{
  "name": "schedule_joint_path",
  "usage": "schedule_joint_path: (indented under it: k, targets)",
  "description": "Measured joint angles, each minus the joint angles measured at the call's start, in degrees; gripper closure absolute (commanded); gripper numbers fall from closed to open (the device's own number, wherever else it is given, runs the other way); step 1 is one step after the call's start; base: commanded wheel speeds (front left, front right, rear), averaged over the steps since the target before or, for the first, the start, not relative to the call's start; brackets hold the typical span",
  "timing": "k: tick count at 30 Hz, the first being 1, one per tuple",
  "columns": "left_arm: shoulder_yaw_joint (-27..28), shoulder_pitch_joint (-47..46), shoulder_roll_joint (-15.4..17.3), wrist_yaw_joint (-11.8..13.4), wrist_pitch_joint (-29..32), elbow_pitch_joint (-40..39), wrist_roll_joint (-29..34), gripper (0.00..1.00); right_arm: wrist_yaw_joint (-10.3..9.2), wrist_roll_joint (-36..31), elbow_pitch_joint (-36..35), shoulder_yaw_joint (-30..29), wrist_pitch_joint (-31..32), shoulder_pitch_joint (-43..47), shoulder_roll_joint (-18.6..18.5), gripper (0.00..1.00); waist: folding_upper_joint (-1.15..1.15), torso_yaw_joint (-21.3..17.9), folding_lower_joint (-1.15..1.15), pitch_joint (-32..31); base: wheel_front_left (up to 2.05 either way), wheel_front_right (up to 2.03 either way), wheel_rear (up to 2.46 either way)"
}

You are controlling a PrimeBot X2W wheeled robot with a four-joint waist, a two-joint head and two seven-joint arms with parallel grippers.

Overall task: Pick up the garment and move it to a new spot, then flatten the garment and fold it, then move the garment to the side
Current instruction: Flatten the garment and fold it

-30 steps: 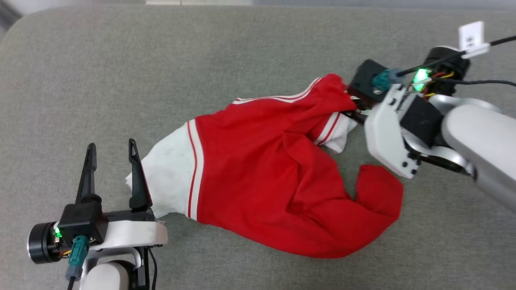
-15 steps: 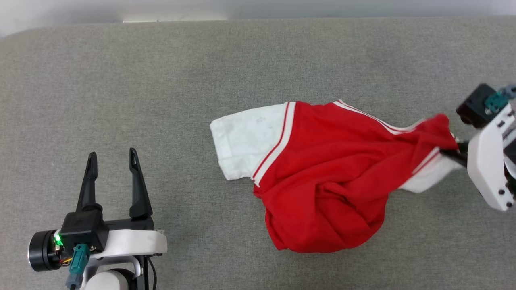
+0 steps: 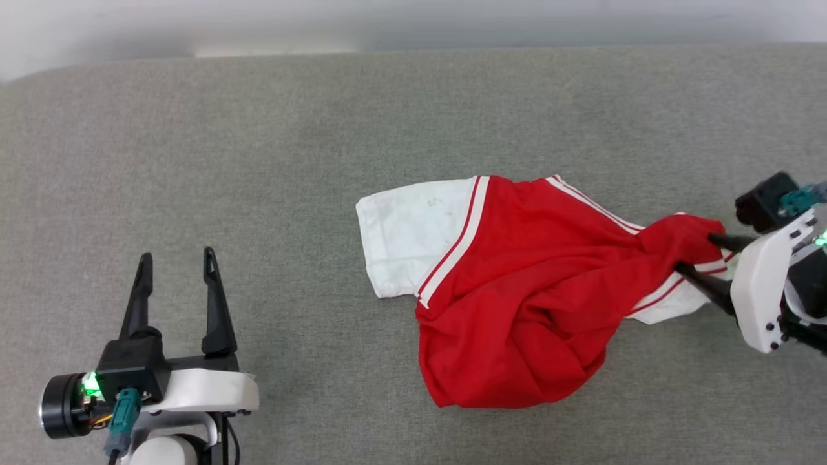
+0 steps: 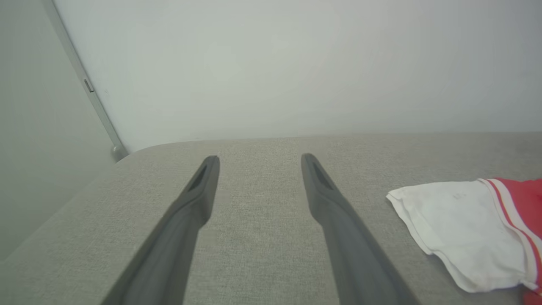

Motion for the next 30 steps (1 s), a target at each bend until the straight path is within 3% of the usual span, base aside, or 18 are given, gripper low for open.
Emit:
schedule_joint_path:
  k: [5,9,12,16,21,26,30]
  targets:
    - [1.1,0.0,1.1,-0.6,0.0,0.6,0.1,0.0,-0.01,-2.7,-2.7,-6.3,-9.4,0.8,-0.2,0.0,0.0,-1.7,0.0,-2.0,0.0,0.0,0.0]
    - [1.9,-0.7,2.1,-1.1,0.0,1.3,0.0,0.0,0.0,-8.2,-3.1,-13.9,-19.2,3.4,1.9,0.0,0.0,-3.0,0.0,-3.0,0.0,0.0,0.0]
    - [2.3,-2.0,3.2,-1.9,0.0,1.8,-0.1,0.0,0.0,-13.4,-1.8,-22.1,-26.4,6.7,6.2,0.0,0.0,-3.8,0.0,-3.5,0.0,0.0,0.0]
    - [2.0,-4.1,4.6,-3.4,0.0,3.0,-0.5,0.0,-0.01,-24.0,-2.0,-36.6,-29.2,12.6,13.7,0.0,0.0,-4.5,0.0,-3.7,0.0,0.0,0.0]
    - [1.1,-10.0,7.1,-6.0,2.8,4.4,-0.9,0.0,0.0,-37.7,-12.4,-52.9,-29.4,23.4,26.1,0.0,0.0,-4.9,0.0,-3.0,0.0,0.0,0.0]
    - [-0.7,-17.9,10.3,-9.4,7.7,7.2,-1.5,0.0,0.0,-45.2,-21.3,-59.2,-29.4,32.4,34.9,0.0,0.0,-5.3,0.0,-2.1,0.0,0.0,0.0]
    - [-3.0,-25.0,13.2,-11.4,12.5,9.4,-1.6,0.0,0.0,-48.2,-26.0,-60.9,-29.4,36.1,38.3,0.0,0.0,-5.8,0.0,-1.2,0.0,0.0,0.0]
